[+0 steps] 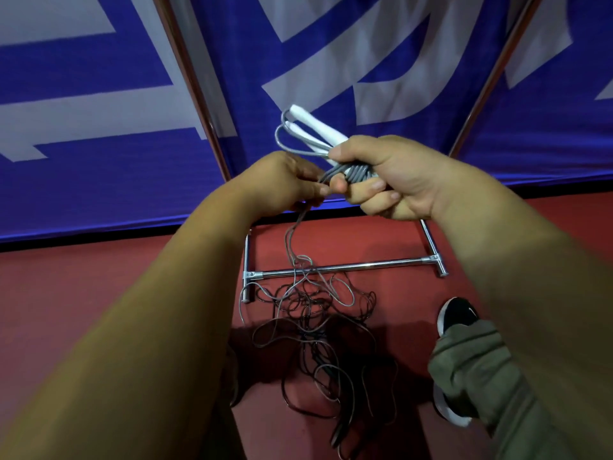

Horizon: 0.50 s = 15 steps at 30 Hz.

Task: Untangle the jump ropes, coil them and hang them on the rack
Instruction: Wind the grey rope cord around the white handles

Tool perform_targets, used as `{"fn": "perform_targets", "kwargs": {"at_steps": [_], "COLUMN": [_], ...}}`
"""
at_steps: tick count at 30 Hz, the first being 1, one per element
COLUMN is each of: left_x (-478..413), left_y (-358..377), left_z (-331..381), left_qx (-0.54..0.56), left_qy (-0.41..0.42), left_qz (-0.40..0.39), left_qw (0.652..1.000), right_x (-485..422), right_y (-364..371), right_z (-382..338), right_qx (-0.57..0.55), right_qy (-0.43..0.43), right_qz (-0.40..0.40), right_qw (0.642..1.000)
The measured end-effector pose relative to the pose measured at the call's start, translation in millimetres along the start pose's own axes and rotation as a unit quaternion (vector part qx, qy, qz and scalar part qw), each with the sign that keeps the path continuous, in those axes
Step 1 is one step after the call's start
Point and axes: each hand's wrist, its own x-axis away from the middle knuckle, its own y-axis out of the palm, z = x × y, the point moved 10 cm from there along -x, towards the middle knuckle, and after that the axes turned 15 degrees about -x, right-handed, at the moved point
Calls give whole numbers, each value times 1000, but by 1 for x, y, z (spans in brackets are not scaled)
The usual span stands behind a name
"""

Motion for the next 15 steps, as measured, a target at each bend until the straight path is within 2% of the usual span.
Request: {"fn": "perform_targets", "kwargs": {"at_steps": [4, 7, 10, 15], "left_x": [-1, 3, 6, 8], "left_y": [-10, -10, -10, -12], "left_z": [5, 11, 6, 17], "left_qx": [79, 112, 199, 195], "left_qy": [53, 125, 84, 87], "left_qz": [27, -42, -66, -44], "left_qw": [995, 985, 974, 976], "right_x": [11, 22, 29, 21], "right_y": [18, 29, 34, 31], "right_z": [18, 35, 48, 62], "right_qx": [8, 35, 70, 108], "right_qy": [67, 136, 186, 196], "right_qz": [-65, -109, -136, -132], "right_qw": [996, 984, 971, 966]}}
